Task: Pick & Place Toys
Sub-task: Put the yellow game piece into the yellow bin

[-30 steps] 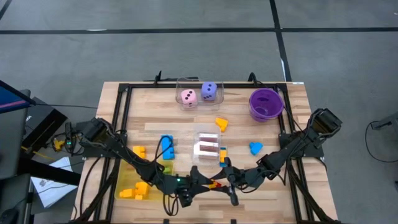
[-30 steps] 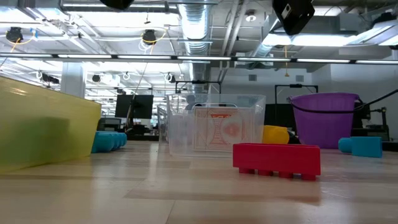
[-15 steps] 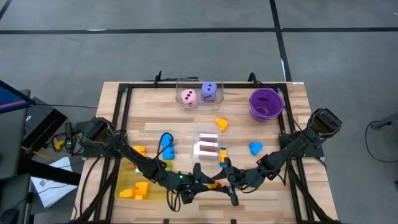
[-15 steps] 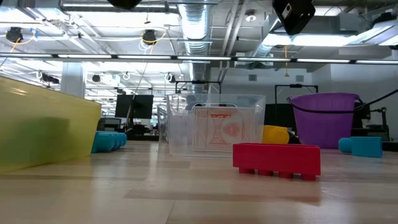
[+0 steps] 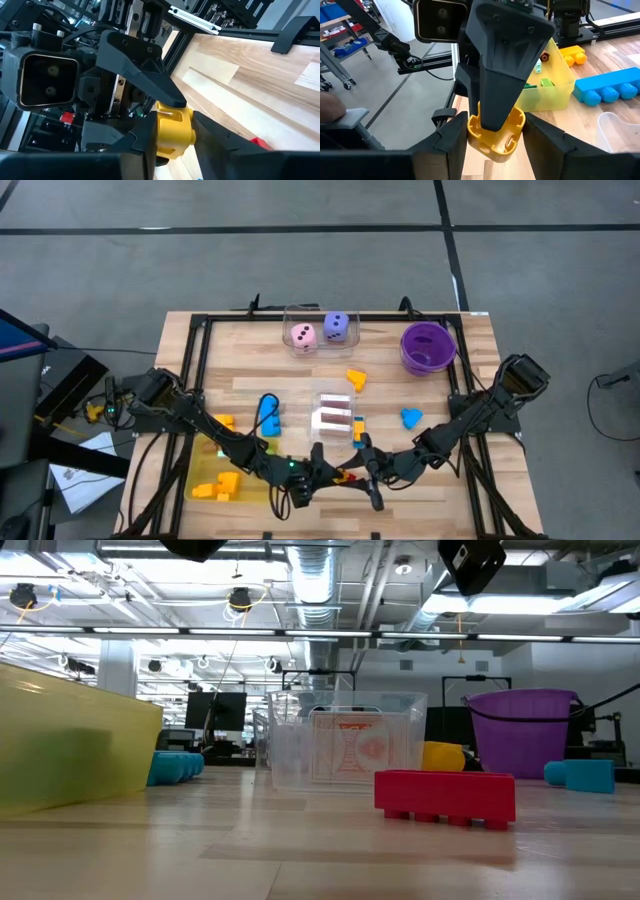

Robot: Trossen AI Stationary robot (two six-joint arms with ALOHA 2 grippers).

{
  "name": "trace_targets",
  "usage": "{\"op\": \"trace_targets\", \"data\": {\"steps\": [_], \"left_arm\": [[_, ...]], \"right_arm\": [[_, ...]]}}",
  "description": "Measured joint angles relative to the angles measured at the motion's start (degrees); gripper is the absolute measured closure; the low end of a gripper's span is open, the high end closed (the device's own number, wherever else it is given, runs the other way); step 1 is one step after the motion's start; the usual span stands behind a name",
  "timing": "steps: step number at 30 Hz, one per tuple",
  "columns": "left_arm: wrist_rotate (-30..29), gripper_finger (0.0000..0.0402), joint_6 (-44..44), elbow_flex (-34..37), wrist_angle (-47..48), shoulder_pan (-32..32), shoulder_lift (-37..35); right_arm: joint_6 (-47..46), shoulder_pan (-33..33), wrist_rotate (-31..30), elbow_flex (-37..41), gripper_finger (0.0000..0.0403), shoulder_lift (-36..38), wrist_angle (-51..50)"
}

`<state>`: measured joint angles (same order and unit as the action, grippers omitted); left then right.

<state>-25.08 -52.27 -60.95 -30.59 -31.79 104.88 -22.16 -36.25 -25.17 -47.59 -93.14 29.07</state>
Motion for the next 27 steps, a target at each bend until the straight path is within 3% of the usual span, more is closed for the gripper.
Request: {"op": "trace_targets", "data": {"steps": [5, 15, 21, 27], "left_arm": [[0.0, 0.0307, 0.0, 0.0, 0.0, 0.0, 0.0], [-0.1, 0.0309, 0.2, 0.0, 1.2, 0.0, 0.0], [-0.2, 0.0310, 0.2, 0.0, 2.6, -0.1, 0.0], [-6.4, 0.0311, 0.2, 0.0, 6.8, -1.2, -1.9]], "right_arm": [[0.1, 0.0, 0.0, 0.0, 0.0226, 0.0, 0.0], [1.6, -1.0, -0.4, 0.0, 0.0162, 0.0, -0.1], [1.7, -1.3, 0.0, 0.0, 0.0153, 0.0, -1.3], [0.0, -1.2, 1.1, 0.0, 0.0153, 0.0, -5.4]]}}
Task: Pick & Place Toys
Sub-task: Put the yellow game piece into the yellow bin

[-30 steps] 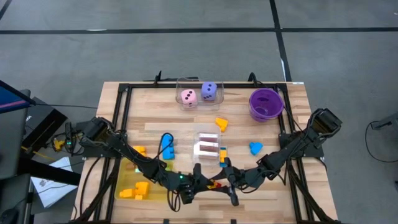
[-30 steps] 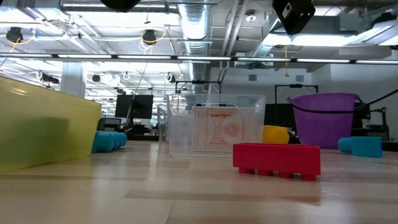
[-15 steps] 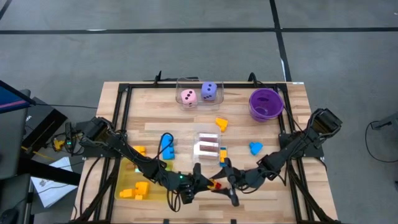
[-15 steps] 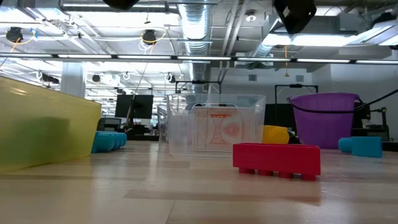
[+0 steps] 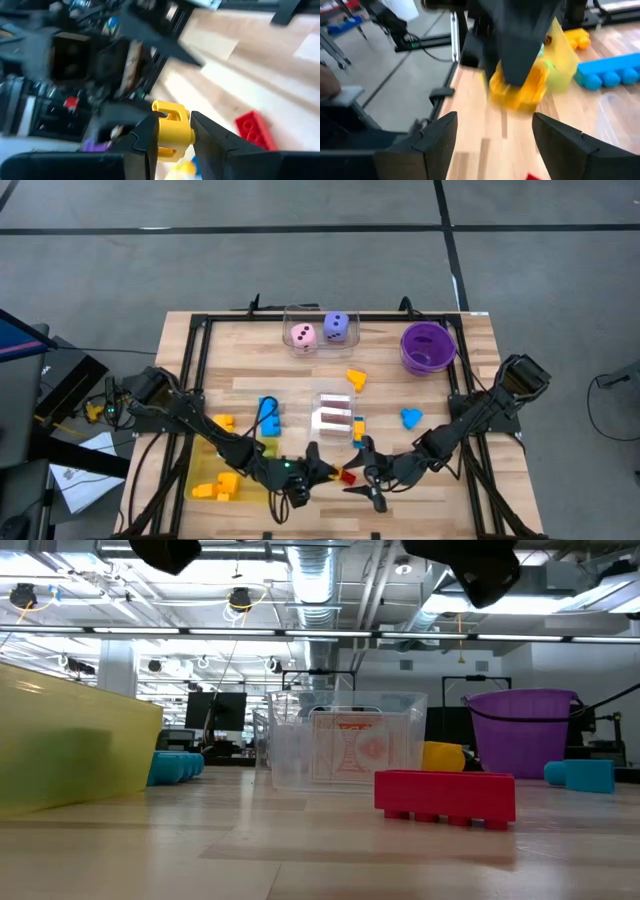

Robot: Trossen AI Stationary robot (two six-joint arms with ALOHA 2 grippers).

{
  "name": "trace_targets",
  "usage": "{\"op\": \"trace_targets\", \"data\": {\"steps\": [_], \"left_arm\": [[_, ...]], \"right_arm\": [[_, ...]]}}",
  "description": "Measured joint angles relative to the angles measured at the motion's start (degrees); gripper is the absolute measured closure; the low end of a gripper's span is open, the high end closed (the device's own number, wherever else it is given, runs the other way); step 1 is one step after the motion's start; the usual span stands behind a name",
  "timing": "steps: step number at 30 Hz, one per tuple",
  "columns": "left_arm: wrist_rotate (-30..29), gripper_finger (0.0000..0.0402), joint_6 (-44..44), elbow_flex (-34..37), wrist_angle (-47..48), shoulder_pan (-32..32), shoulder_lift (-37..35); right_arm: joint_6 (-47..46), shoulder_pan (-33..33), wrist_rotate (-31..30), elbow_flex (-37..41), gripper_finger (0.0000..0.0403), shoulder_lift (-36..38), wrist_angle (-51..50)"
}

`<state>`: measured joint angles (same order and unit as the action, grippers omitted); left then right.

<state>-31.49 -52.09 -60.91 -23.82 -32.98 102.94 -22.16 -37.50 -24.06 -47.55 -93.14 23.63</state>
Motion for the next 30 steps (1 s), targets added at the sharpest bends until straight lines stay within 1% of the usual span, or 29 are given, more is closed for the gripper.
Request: {"op": "trace_targets", "data": {"steps": [2, 4, 7, 10, 12, 14, 16, 17, 19, 21, 26, 28, 30], "left_arm": [[-2.8, 0.0311, 1.4, 0.0, 2.7, -0.5, -1.6], [-5.3, 0.0311, 5.0, 0.0, 7.0, -1.2, -3.8], [-6.4, 0.0311, 14.2, 0.0, 14.5, -1.9, -8.2], [-6.3, 0.0311, 26.4, 0.0, 24.9, -2.6, -13.4], [-5.0, 0.0310, 35.6, -0.1, 33.8, -3.2, -16.9], [-1.2, 0.0309, 44.8, -0.1, 41.7, -3.6, -19.8], [3.2, 0.0308, 52.1, 1.1, 46.1, -4.2, -22.1], [4.9, 0.0308, 54.5, 2.5, 46.7, -4.8, -23.2], [7.8, 0.0308, 56.2, 5.6, 46.8, -6.3, -24.8], [8.8, 0.0308, 57.1, 8.7, 47.0, -7.9, -26.3], [9.0, 0.0308, 57.9, 14.2, 47.2, -11.4, -31.4], [8.8, 0.0308, 59.7, 15.4, 46.8, -12.6, -33.7], [7.4, 0.0308, 63.0, 16.9, 46.8, -14.0, -35.9]], "right_arm": [[-0.3, 0.0, 0.1, 0.0, 0.0153, 0.0, -1.0], [-0.4, 0.0, 0.1, 0.0, 0.0153, 0.0, -1.8], [-1.0, 0.0, 0.2, 0.0, 0.0153, 0.0, -2.2], [-1.0, 0.0, 0.1, 0.0, 0.0153, 0.0, -2.4], [-1.3, 0.0, 0.1, 0.0, 0.0153, 0.0, -2.5], [-1.3, 0.0, 0.1, 0.0, 0.0153, 0.0, -2.7], [-1.3, 0.0, 0.1, 0.0, 0.0153, 0.0, -2.7], [-1.3, 0.0, 0.1, 0.0, 0.0153, 0.0, -2.7], [-1.4, 0.0, 0.1, 0.0, 0.0153, 0.0, -2.7], [-1.4, 0.0, 0.1, 0.0, 0.0153, 0.0, -2.7], [-1.4, 0.0, 0.1, 0.0, 0.0153, 0.0, -2.7], [-1.4, 0.0, 0.1, 0.0, 0.0154, 0.0, -2.7], [-1.4, 0.0, 0.1, 0.0, 0.0154, 0.0, -2.8]]}}
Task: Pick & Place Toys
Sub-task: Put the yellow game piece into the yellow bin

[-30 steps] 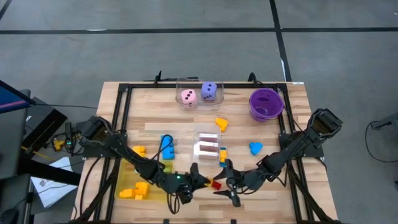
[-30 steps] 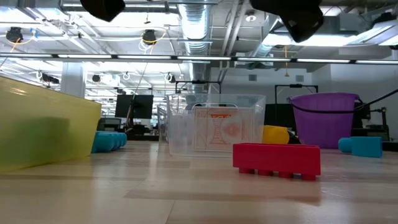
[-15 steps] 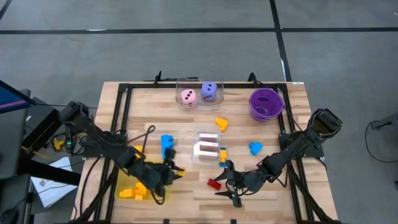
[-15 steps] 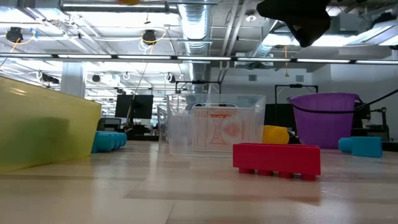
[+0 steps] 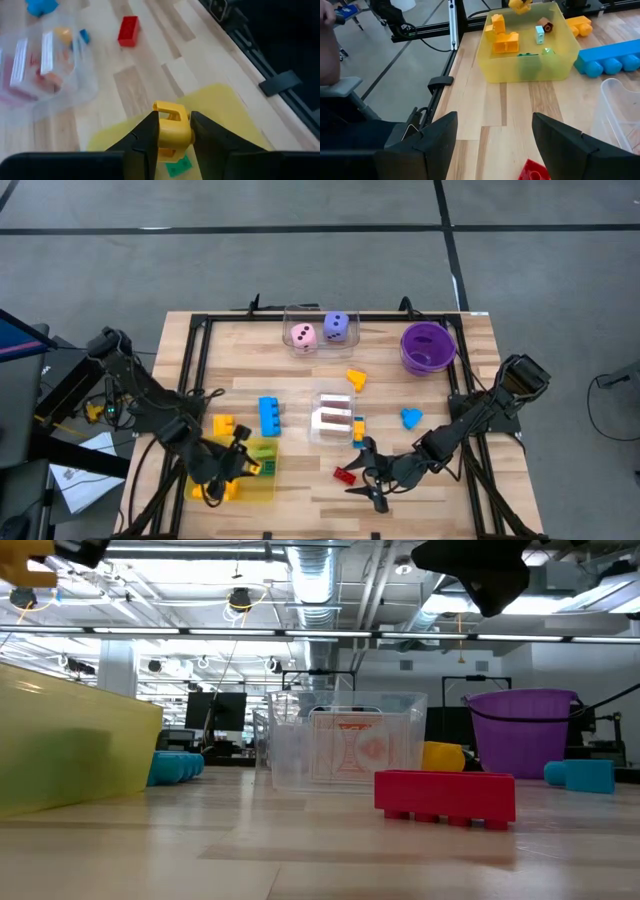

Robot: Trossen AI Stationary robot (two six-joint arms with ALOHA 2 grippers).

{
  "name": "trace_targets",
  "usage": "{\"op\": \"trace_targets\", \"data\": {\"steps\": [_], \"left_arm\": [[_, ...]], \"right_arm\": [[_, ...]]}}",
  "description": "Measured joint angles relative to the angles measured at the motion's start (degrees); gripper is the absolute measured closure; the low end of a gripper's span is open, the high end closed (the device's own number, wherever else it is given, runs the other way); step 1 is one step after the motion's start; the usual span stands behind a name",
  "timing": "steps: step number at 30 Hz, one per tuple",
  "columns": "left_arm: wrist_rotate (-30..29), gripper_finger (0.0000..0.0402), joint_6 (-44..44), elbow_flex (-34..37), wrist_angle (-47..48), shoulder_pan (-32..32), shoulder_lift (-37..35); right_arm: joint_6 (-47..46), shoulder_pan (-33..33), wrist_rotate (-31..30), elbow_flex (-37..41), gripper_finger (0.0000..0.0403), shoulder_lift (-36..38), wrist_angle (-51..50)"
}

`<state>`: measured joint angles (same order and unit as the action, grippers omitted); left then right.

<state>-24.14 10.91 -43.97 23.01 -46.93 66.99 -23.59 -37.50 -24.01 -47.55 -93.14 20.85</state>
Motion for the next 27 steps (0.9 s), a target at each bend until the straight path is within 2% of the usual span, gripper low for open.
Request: {"op": "trace_targets", "data": {"steps": [4, 11, 15, 20, 22, 27], "left_arm": [[-2.7, 0.0308, 7.2, 2.8, 1.0, -2.7, -3.7], [-1.9, 0.0307, 21.2, 7.4, 2.0, -8.1, -8.8], [-4.0, 0.0307, 24.3, 9.6, 2.6, -11.3, -9.4], [-5.1, 0.0307, 28.9, 10.7, 2.3, -12.3, -9.4], [-4.6, 0.0307, 31.5, 11.4, 1.7, -12.3, -9.3], [1.1, 0.0307, 38.2, 13.7, 0.5, -12.3, -8.5]], "right_arm": [[0.0, 0.0, 0.0, 0.0, 0.0154, 0.0, -0.3], [0.0, 0.0, 0.0, 0.0, 0.0154, 0.0, -0.3], [0.0, 0.0, 0.0, 0.0, 0.0154, 0.0, -0.3], [0.0, 0.0, 0.0, 0.0, 0.0154, 0.0, -0.3], [0.0, 0.0, 0.1, 0.0, 0.0154, 0.0, -0.3], [0.0, 0.0, 1.4, 0.0, 0.0154, 0.0, -0.6]]}}
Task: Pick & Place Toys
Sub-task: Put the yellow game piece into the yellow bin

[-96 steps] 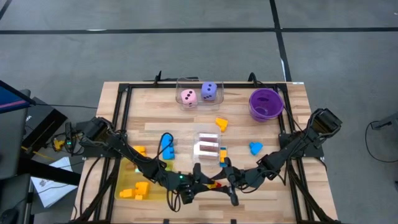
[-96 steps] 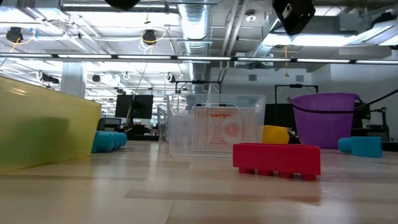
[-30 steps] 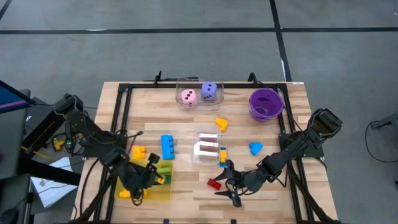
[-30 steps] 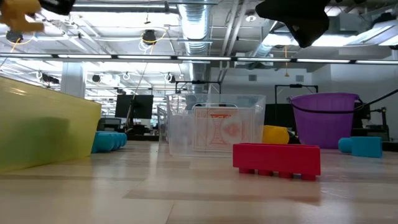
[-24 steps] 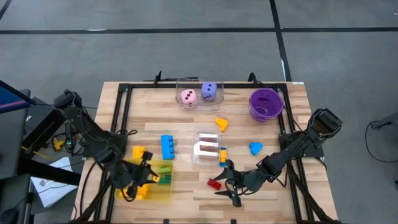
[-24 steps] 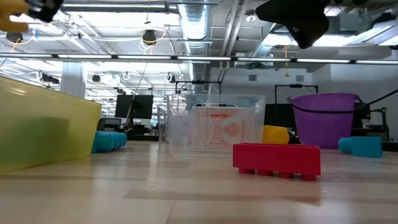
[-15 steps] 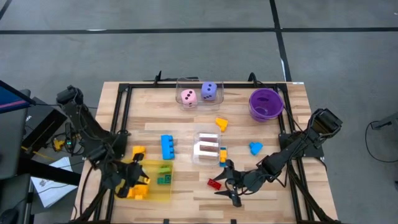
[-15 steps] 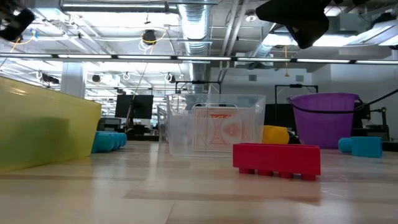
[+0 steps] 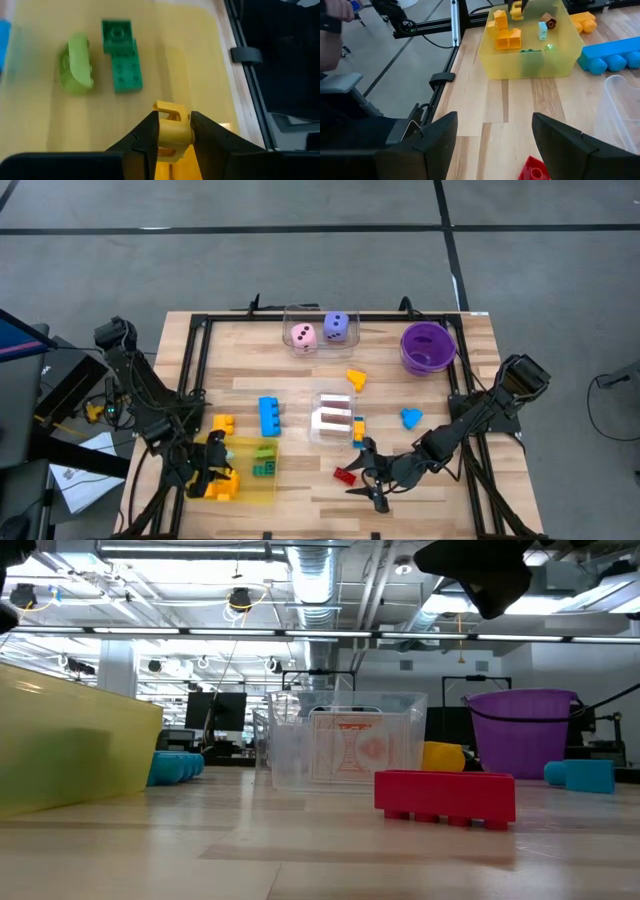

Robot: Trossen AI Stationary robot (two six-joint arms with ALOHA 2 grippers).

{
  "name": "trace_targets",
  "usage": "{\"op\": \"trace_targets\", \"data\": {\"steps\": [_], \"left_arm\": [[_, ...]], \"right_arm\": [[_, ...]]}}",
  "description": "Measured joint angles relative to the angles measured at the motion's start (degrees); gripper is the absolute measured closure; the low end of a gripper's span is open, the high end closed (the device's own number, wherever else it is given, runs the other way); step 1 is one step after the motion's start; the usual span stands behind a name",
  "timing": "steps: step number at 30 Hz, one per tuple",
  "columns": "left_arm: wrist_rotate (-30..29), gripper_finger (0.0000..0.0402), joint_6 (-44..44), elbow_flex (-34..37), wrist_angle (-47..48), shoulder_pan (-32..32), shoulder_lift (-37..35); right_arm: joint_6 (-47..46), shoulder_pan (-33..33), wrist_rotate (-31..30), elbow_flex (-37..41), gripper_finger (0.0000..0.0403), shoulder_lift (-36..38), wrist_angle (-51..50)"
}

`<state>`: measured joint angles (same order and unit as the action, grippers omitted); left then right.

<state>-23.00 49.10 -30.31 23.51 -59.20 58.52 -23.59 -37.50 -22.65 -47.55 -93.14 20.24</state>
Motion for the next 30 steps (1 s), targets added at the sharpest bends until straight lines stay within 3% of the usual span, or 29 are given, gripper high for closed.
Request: {"op": "trace_targets", "data": {"steps": [16, 30], "left_arm": [[0.9, 0.0307, 9.6, 8.5, -10.7, -4.0, 0.1], [0.4, 0.0307, 9.9, 8.7, -11.0, -4.2, 0.1]], "right_arm": [[0.0, 0.1, 0.1, 0.0, 0.0154, 0.0, -0.1], [0.0, 0.1, 0.1, 0.0, 0.0154, 0.0, 0.0]]}}
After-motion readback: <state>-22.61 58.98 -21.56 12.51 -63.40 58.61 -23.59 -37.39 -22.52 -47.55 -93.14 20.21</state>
